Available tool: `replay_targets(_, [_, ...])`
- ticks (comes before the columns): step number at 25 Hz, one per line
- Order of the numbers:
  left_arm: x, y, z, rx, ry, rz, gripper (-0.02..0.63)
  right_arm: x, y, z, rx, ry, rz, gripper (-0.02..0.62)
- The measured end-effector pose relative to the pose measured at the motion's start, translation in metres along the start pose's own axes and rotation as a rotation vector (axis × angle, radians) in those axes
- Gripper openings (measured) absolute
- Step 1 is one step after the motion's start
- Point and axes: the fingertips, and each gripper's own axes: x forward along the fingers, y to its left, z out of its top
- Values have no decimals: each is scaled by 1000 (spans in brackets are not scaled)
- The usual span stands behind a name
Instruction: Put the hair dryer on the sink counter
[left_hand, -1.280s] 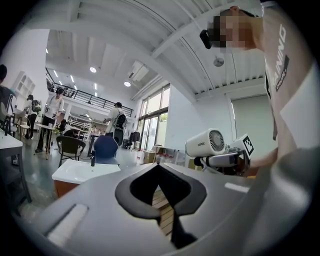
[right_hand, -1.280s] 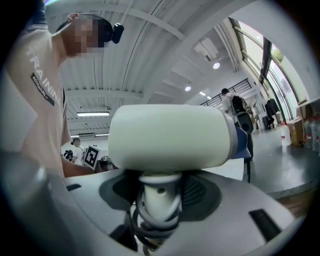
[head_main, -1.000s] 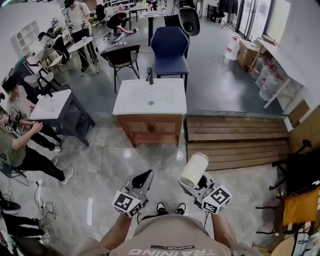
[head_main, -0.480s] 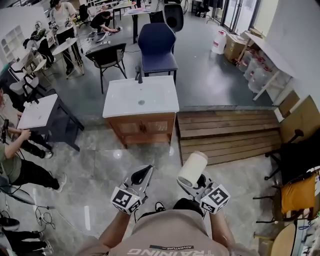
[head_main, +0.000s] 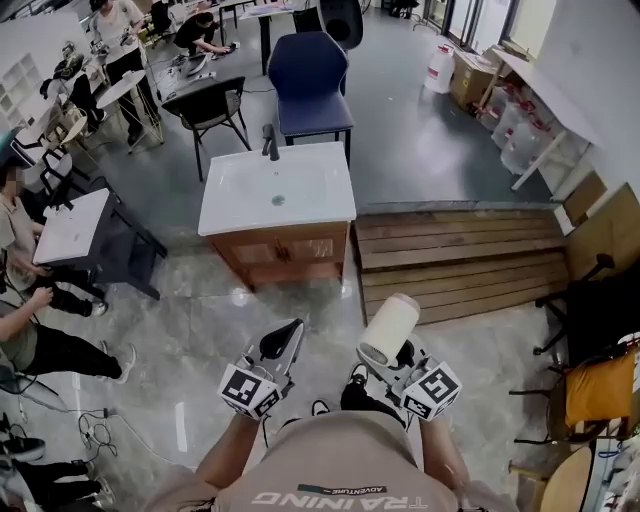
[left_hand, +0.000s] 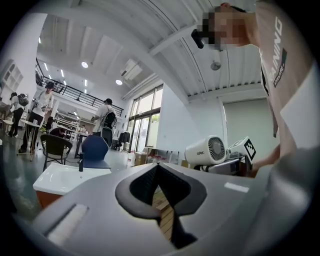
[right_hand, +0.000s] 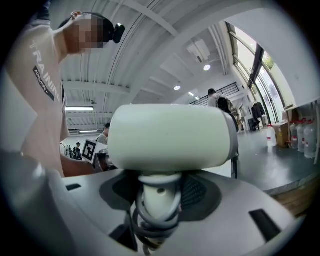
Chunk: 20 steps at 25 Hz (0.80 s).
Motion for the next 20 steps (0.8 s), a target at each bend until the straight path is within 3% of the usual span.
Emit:
replay_targets(11, [101, 27, 14, 42, 2, 50, 8, 23, -100, 29, -45, -27, 91, 218])
replay_targets(16, [133, 38, 13, -34, -5, 85, 8, 30, -137, 30, -25, -14, 133, 218])
replay_targets(20, [152, 41, 14, -49, -16, 120, 8, 33, -162, 30, -21, -7, 158, 218])
